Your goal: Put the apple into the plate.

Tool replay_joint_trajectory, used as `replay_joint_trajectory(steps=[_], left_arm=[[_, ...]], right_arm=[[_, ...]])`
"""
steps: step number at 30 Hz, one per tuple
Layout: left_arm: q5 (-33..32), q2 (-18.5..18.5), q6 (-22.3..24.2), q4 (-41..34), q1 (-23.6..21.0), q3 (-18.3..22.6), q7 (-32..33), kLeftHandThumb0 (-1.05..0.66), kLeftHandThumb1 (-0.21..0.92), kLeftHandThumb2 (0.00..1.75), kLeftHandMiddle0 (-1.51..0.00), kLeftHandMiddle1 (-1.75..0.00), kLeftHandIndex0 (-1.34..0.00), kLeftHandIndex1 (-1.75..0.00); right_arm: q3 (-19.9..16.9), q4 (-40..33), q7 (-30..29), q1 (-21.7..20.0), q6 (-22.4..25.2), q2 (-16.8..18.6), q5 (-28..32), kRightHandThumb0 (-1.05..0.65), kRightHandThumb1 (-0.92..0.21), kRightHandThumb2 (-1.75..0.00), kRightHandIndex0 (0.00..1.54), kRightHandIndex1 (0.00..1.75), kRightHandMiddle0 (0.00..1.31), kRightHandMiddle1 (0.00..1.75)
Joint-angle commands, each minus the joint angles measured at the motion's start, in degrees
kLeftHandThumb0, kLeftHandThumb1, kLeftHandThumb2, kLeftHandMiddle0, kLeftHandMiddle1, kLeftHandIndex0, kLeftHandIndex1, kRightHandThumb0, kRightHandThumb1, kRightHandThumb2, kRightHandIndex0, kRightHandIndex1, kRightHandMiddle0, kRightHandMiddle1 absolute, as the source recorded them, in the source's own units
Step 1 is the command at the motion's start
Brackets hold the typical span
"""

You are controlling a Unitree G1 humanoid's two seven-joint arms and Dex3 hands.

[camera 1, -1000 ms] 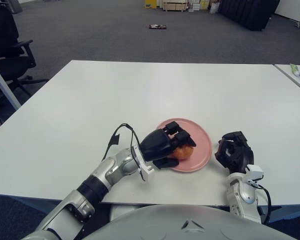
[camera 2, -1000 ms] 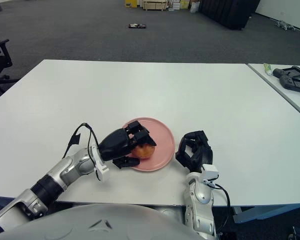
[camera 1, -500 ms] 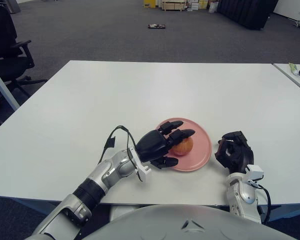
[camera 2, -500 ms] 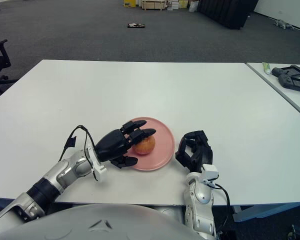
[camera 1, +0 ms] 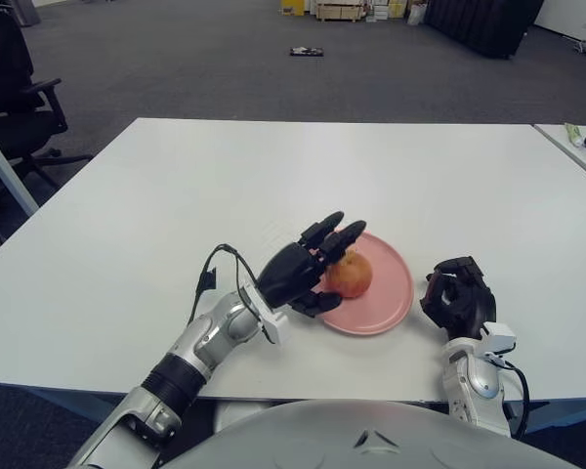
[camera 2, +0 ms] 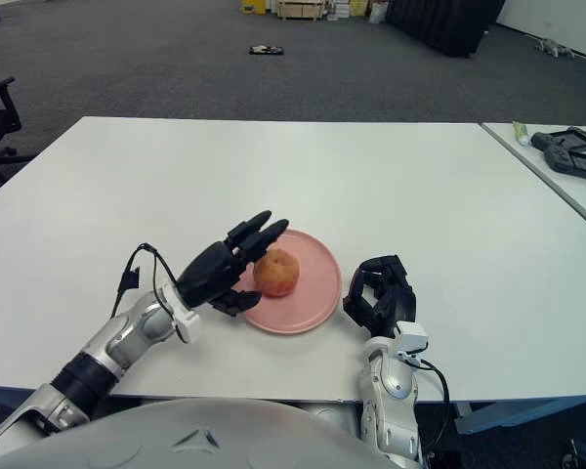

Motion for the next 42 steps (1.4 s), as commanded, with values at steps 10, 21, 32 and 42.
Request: replay_joint_trajectory(steps=[10, 21, 32, 42], left_arm=[[-5.2, -3.3, 0.4, -0.1, 2.5, 4.9, 1.9, -0.97, 0.92, 0.95, 0.0, 0.0, 0.0, 0.0], [-10.3, -8.7, 8.0, -5.3, 6.7, 10.1, 3.6, -0.94, 0.92, 0.95, 0.0, 0.0, 0.0, 0.0], [-15.6, -15.5, 12.2, -3.6, 9.7, 15.5, 8.8, -0.64, 0.92, 0.89, -0.05, -0.79, 0.0, -1.21], [-26.5, -19.7, 23.8, -4.0, 11.2, 19.6, 4.9, -0.37, 0.83, 0.67, -0.38, -1.64, -0.24, -1.73]], right_arm=[[0.3, -0.3, 0.3, 0.3, 0.1, 0.6, 0.2, -0.43, -0.46, -1.14, 1.11, 1.75, 0.49, 1.75], [0.3, -0.2, 0.4, 0.2, 0.3, 0.6, 0.3, -0.43, -0.47, -1.14, 1.1, 1.75, 0.49, 1.75], [0.3, -0.1, 0.5, 0.2, 0.1, 0.5, 0.2, -0.43, -0.47, -1.13, 1.09, 1.75, 0.49, 1.75], [0.2, 0.2, 0.9, 0.0, -0.3, 0.4, 0.2, -0.43, -0.48, -1.12, 1.09, 1.75, 0.48, 1.75]])
